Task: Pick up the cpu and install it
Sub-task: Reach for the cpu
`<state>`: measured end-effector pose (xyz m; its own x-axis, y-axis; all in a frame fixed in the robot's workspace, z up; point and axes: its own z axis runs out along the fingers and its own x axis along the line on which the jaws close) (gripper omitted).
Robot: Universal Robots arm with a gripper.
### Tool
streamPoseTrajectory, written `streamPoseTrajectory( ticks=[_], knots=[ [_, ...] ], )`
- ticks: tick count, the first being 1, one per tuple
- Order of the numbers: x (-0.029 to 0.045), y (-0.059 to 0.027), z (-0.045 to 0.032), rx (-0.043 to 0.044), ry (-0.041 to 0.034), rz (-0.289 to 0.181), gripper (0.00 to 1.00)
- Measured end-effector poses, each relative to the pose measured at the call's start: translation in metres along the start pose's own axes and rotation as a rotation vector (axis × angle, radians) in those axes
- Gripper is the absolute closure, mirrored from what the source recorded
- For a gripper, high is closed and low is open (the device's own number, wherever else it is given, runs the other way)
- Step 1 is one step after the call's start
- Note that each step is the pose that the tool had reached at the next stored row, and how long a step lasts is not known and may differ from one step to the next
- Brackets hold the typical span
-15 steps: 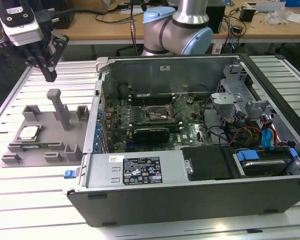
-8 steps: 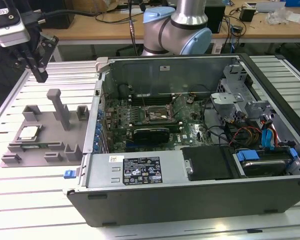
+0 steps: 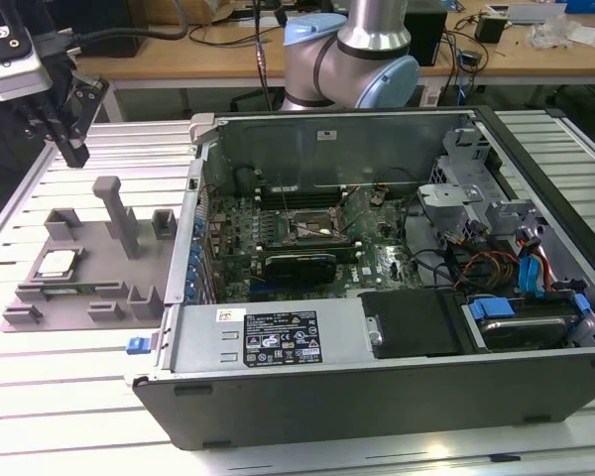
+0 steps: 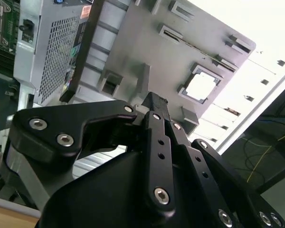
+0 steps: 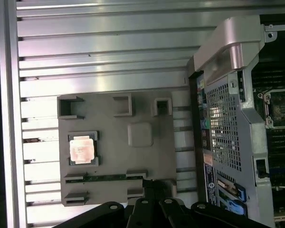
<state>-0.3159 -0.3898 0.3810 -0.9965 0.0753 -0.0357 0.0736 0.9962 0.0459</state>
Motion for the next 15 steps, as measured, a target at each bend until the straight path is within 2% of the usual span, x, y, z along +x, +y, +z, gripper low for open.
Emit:
streamPoseTrajectory(
  ticks=[8,15],
  knots=[
    [0.0254,0.0034,0.0117,0.0000,0.0000,0.000,0.89],
    [0.0433,0.0050,0.0186,-0.0001,-0.0001,0.000,0.89]
  ],
)
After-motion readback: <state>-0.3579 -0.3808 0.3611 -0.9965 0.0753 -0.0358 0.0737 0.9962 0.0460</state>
